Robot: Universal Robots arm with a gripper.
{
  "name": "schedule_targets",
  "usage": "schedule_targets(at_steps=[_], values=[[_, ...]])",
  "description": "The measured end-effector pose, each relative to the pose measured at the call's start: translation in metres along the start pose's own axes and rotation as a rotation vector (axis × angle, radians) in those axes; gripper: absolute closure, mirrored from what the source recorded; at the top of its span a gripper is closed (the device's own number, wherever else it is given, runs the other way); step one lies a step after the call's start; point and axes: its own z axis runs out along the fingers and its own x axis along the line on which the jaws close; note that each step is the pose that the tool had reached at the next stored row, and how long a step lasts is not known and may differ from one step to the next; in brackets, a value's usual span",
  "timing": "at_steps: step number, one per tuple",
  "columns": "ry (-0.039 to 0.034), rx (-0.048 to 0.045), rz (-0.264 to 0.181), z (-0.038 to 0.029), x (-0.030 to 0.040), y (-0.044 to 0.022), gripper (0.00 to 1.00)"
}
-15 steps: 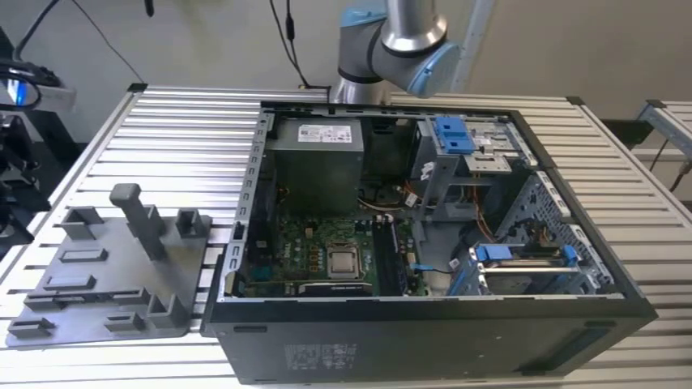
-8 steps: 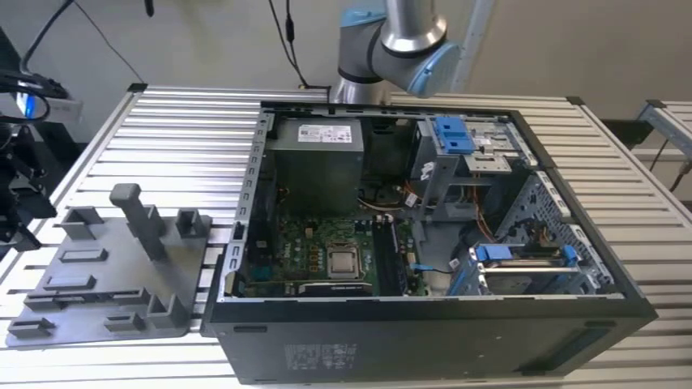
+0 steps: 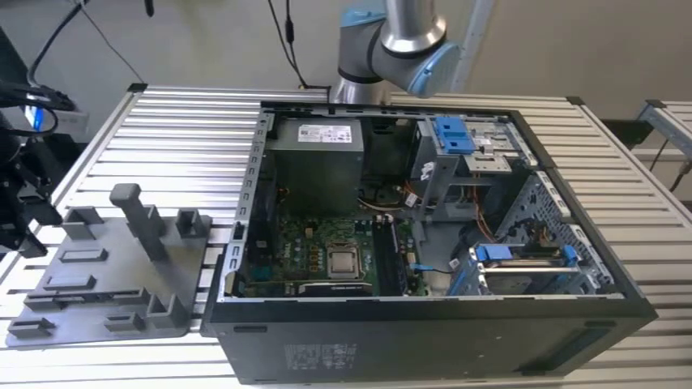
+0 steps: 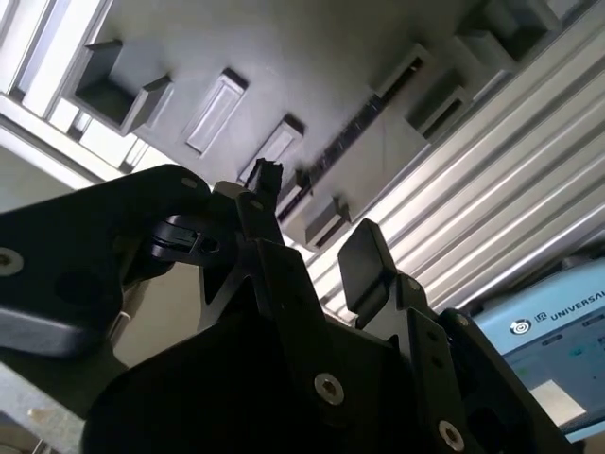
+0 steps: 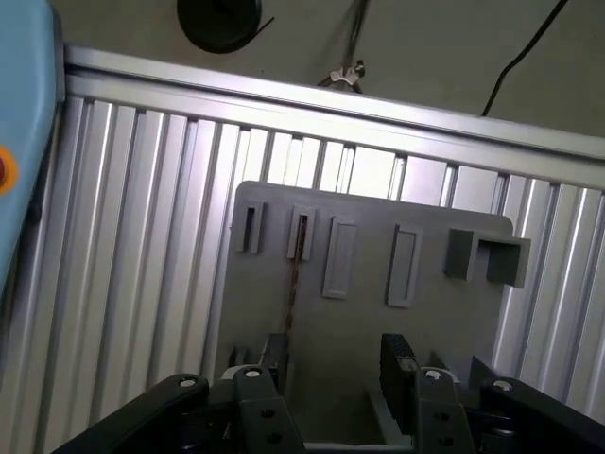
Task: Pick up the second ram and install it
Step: 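Pick up the second ram and move it above second insertion slot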
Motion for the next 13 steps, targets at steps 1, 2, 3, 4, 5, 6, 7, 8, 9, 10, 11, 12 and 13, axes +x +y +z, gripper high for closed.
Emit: schedule_targets(at_steps=[1,2,3,4,5,6,7,8,9,10,11,12,13], values=[[0.0000,0.0000,0.000,0.0013,0.0000,0.0000,0.47],[0.0000,0.0000,0.000,0.0026,0.0000,-0.0001,0.47],[0.0000,0.0000,0.000,0.0038,0.0000,-0.0001,0.47],[0.0000,0.0001,0.000,0.0049,0.0000,-0.0001,0.47],[0.0000,0.0003,0.000,0.0060,0.0000,-0.0001,0.47],[0.0000,0.0005,0.000,0.0070,0.0000,-0.0002,0.47],[0.0001,0.0004,0.000,0.0079,0.0000,-0.0002,0.47],[0.0002,0.0007,0.000,0.0091,0.0000,-0.0002,0.47],[0.0001,0.0009,0.000,0.0106,0.0000,-0.0003,0.47],[0.0001,0.0010,0.000,0.0124,0.0000,-0.0003,0.47],[0.0001,0.0011,0.001,0.0143,0.0000,-0.0003,0.47],[0.0001,0.0012,0.002,0.0160,0.0000,-0.0004,0.47],[0.0001,0.0013,0.005,0.0179,0.0000,-0.0004,0.47]])
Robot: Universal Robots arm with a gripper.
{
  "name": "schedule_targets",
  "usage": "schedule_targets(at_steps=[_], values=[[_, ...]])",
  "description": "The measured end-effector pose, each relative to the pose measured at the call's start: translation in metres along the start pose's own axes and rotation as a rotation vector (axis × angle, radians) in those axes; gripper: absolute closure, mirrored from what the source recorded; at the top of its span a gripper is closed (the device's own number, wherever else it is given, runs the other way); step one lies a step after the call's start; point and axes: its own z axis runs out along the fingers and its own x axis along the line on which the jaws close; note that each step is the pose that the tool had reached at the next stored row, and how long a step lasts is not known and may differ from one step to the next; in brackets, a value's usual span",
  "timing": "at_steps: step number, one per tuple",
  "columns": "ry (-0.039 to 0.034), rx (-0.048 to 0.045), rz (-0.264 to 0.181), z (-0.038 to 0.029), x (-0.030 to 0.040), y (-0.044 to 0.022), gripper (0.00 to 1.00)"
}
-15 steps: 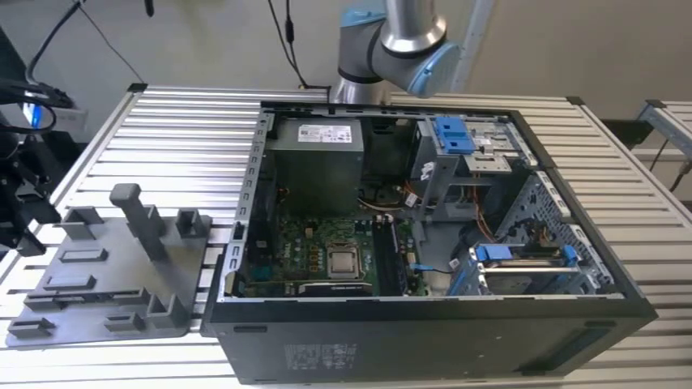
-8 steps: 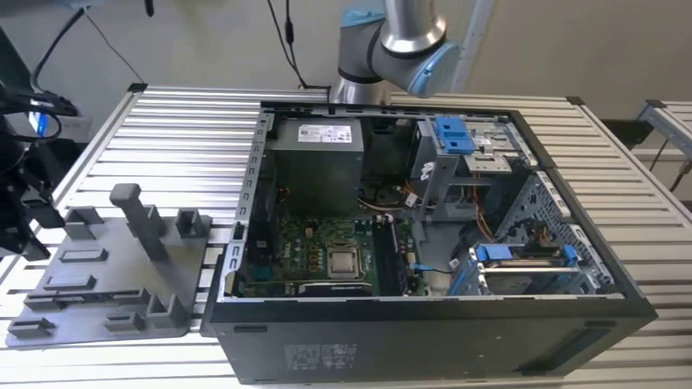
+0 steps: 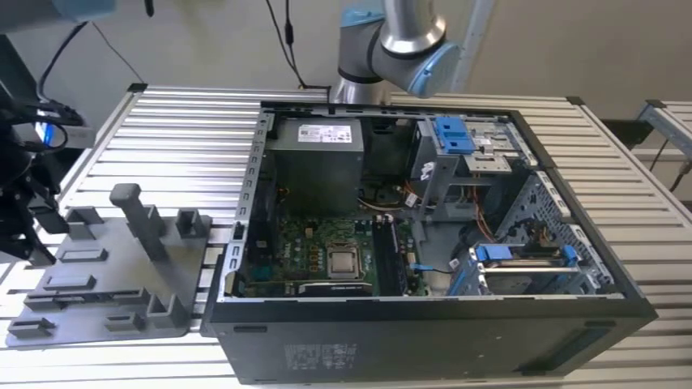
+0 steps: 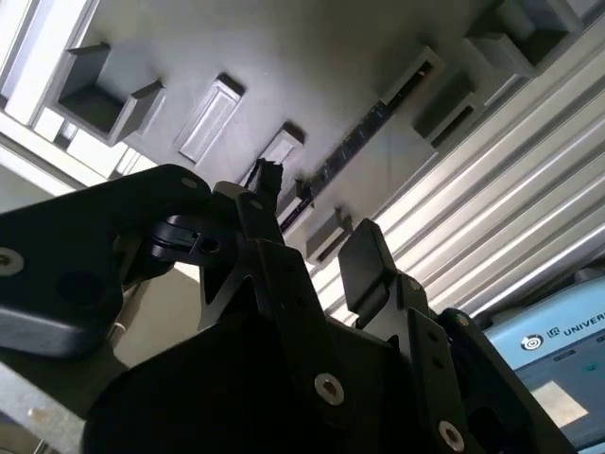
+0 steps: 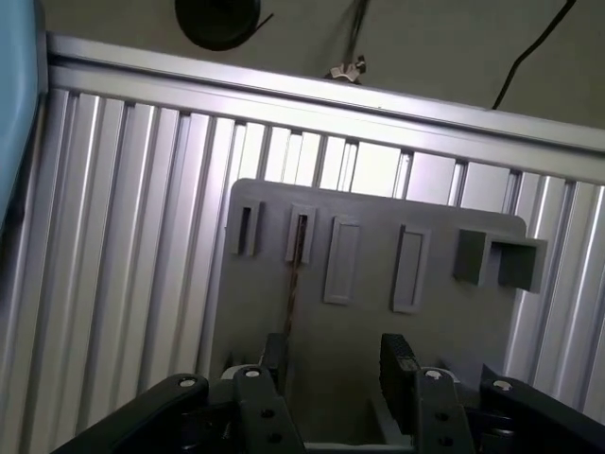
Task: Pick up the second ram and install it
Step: 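Pick up the second ram and move it above second insertion slot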
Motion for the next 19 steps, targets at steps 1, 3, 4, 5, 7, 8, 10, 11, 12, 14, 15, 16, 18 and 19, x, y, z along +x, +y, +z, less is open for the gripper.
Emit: schedule_targets(at_steps=[1,3,4,5,7,8,10,11,12,14,15,16,18,19], values=[[0.0000,0.0001,0.004,0.0018,0.0000,0.0000,0.47],[-0.0002,0.0004,0.013,0.0054,0.0000,-0.0001,0.47],[-0.0003,0.0005,0.016,0.0072,0.0000,-0.0002,0.47],[-0.0003,0.0004,0.018,0.0090,0.0001,-0.0005,0.47],[-0.0004,0.0005,0.022,0.0123,0.0006,-0.0019,0.47],[-0.0004,0.0004,0.023,0.0139,0.0010,-0.0028,0.47],[-0.0005,0.0004,0.025,0.0172,0.0019,-0.0048,0.47],[-0.0005,0.0005,0.027,0.0187,0.0024,-0.0055,0.47],[-0.0006,0.0005,0.029,0.0204,0.0028,-0.0059,0.47],[-0.0005,0.0003,0.030,0.0237,0.0042,-0.0062,0.47],[-0.0005,0.0003,0.031,0.0251,0.0050,-0.0062,0.47],[-0.0006,0.0003,0.031,0.0265,0.0059,-0.0062,0.47],[-0.0006,0.0003,0.032,0.0293,0.0079,-0.0062,0.47],[-0.0006,0.0005,0.032,0.0312,0.0091,-0.0062,0.47]])
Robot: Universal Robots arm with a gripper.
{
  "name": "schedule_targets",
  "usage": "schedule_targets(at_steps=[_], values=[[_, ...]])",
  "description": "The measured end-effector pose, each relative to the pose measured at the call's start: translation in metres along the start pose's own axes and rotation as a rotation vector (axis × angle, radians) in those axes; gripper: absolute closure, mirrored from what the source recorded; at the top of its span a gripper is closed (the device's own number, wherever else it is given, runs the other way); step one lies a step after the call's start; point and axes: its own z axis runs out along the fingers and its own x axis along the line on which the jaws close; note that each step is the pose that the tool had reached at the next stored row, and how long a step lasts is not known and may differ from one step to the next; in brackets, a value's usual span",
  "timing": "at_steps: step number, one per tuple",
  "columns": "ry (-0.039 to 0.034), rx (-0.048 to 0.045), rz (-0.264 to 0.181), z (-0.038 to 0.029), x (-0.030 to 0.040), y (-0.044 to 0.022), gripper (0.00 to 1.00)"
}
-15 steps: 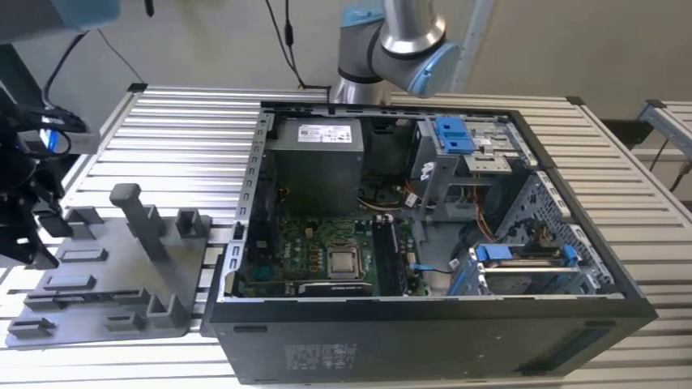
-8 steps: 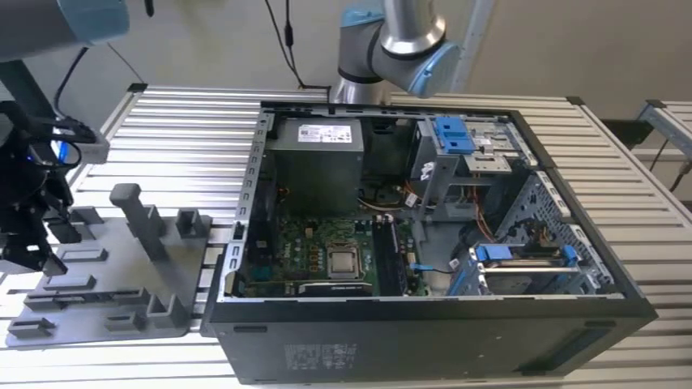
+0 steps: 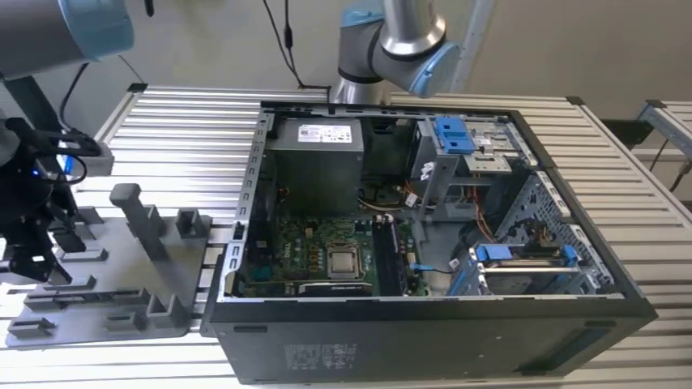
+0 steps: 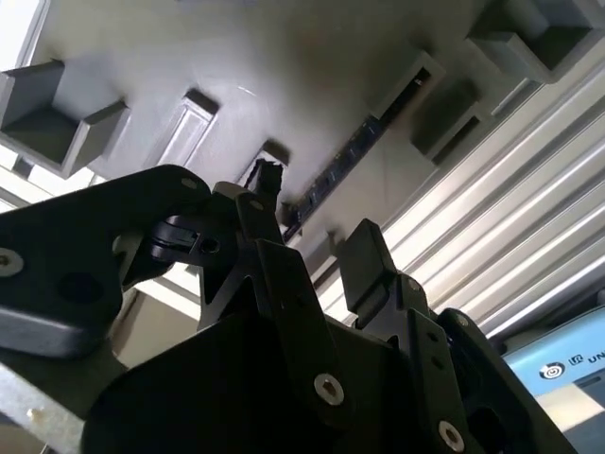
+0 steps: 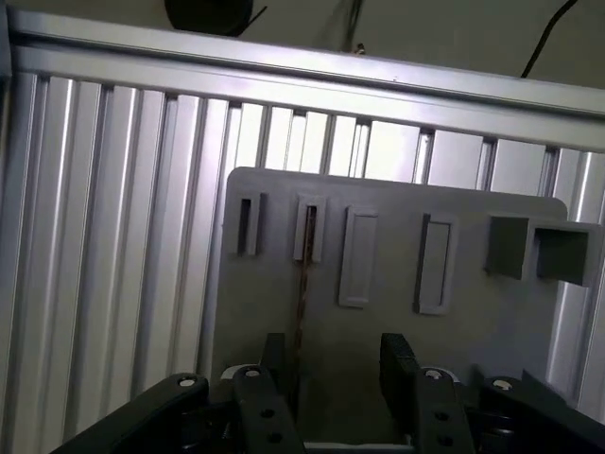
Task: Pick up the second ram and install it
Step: 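Pick up the second ram and move it above second insertion slot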
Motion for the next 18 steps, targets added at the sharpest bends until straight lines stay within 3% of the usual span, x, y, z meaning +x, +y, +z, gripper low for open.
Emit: schedule_targets(at_steps=[18], values=[[-0.0002,0.0001,0.005,0.0255,0.0144,-0.0002,0.47]])
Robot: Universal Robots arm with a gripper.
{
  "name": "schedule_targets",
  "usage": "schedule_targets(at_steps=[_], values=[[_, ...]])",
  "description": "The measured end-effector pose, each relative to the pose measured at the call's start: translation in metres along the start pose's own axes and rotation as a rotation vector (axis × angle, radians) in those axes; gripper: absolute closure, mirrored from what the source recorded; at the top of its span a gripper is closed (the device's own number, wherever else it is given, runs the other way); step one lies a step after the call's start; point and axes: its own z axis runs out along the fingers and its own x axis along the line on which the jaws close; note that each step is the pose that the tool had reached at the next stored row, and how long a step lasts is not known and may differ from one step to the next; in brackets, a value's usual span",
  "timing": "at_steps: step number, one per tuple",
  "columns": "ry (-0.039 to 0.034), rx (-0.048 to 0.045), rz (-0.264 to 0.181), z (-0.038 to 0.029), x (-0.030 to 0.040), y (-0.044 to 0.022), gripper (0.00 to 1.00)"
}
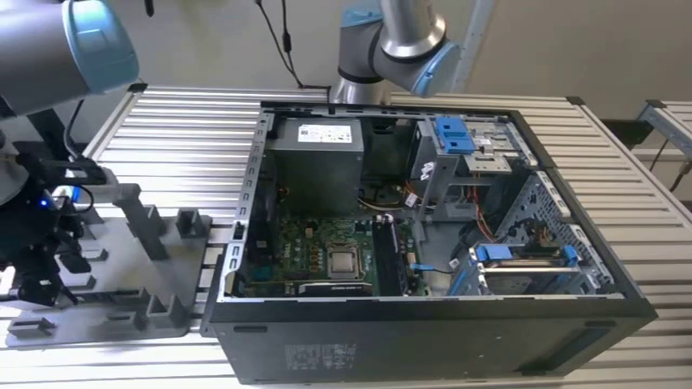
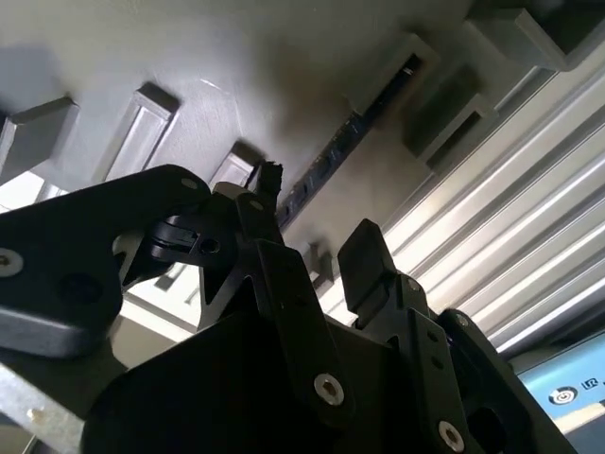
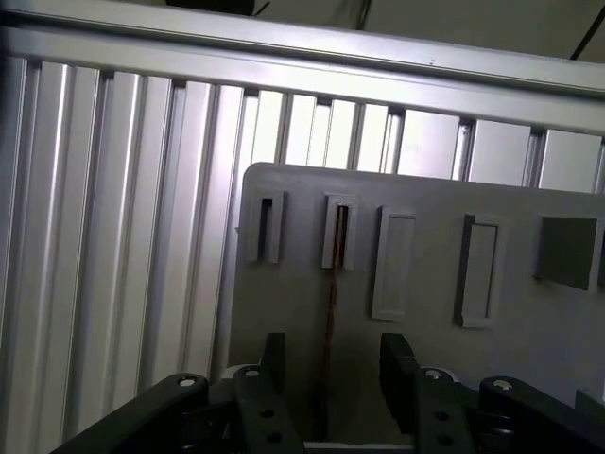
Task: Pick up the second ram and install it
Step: 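Pick up the second ram and move it above second insertion slot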
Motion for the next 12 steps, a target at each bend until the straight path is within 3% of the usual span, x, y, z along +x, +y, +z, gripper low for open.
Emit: schedule_targets(at_steps=[12], values=[[0.0001,-0.0001,0.000,0.0158,0.0040,0.0001,0.47]])
